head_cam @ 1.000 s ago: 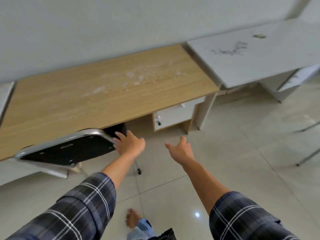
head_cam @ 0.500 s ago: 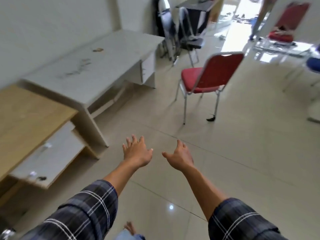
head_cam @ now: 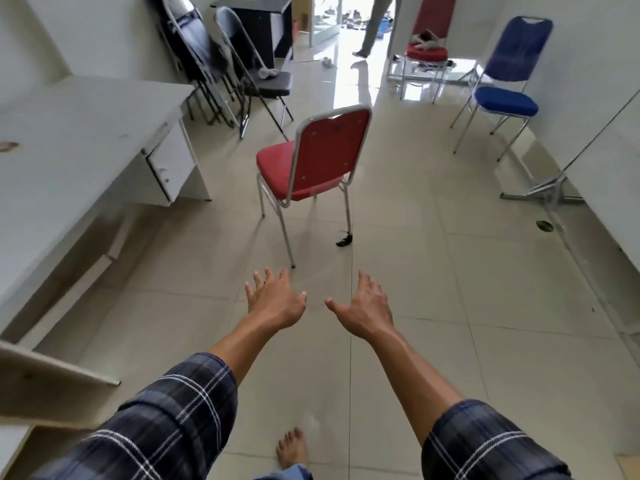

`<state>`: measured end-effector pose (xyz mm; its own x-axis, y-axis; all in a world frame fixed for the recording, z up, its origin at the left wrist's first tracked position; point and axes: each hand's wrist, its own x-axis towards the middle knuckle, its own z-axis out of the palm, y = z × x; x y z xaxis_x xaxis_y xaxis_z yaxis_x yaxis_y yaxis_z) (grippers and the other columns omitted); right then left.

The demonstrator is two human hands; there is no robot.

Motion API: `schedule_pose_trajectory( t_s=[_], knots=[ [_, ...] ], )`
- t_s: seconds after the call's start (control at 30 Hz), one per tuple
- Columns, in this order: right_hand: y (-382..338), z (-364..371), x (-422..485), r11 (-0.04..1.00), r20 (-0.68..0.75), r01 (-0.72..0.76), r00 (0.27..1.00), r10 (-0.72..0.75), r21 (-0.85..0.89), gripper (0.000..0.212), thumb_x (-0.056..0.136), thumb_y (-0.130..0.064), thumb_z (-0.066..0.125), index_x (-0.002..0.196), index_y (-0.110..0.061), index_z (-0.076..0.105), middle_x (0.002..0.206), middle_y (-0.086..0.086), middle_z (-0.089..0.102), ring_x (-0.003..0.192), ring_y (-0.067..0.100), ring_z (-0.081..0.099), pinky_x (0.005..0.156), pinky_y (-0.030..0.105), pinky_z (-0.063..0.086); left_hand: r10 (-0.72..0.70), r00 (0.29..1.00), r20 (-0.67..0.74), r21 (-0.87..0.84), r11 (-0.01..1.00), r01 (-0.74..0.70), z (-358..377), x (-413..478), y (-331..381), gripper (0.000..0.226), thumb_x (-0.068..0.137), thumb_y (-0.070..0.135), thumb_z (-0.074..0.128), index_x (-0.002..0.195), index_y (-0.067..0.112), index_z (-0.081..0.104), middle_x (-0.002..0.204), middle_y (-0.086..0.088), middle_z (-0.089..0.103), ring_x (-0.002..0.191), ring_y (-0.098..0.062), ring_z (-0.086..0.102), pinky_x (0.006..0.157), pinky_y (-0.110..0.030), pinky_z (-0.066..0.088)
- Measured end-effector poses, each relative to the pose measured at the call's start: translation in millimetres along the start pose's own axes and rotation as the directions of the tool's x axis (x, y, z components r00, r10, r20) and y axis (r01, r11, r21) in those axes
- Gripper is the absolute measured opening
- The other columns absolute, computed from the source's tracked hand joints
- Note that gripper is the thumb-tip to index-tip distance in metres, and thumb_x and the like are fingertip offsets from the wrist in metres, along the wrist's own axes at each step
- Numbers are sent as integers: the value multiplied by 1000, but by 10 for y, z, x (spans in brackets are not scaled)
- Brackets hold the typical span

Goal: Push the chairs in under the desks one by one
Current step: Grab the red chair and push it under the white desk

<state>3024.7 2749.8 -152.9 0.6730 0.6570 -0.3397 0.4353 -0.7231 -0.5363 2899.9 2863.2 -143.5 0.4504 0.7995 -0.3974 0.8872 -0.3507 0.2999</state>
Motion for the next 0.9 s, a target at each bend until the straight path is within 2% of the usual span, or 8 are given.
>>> schedule_pose_trajectory(
  t_s=[0.27,0.47,0.53,0.67,0.8,0.9],
  knots=[
    [35,-522,1132,992,-65,-99,992,105,81,109,81,-67,63,160,-15,10,165,10,21,153,30,16,120,47,28,100,995,9,60,993,-100,-399,1257,873,74,97,49,46,157,18,15,164,-15,7,150,-36,1,120,-52,1],
    [-21,-888,2120,994,-63,-66,995,72,90,108,82,-66,63,161,-17,8,167,10,16,155,29,11,122,48,23,85,996,-17,76,994,-84,-662,2173,1374,73,95,49,48,155,17,21,163,-15,13,150,-37,5,120,-54,5],
    [-46,-1065,2583,995,-63,-45,997,51,94,108,82,-66,63,161,-17,8,167,10,16,155,29,11,122,48,22,65,996,-58,69,996,-61,-737,2536,1605,71,94,49,48,153,16,25,161,-16,18,149,-37,10,120,-55,9],
    [-224,-1451,3420,996,-29,17,999,-14,84,108,82,-66,64,160,-17,9,167,11,18,155,29,12,122,51,22,-37,996,-76,-6,999,36,-1036,3196,1949,76,93,52,48,155,18,21,161,-16,20,148,-37,13,119,-54,15],
    [-493,-1711,4146,995,3,91,996,-92,51,106,83,-66,62,160,-15,10,166,12,19,155,30,12,122,51,21,-145,984,-102,-132,983,131,-1316,3753,2043,70,87,56,48,145,19,35,151,-17,38,139,-39,33,111,-55,32],
    [-748,-1835,4630,987,-1,145,989,-145,67,105,83,-66,62,160,-15,12,165,12,21,154,30,14,122,50,22,-209,969,-135,-220,960,176,-1442,4174,2017,74,84,58,48,144,17,34,146,-17,42,135,-38,38,108,-55,35]
  ],
)
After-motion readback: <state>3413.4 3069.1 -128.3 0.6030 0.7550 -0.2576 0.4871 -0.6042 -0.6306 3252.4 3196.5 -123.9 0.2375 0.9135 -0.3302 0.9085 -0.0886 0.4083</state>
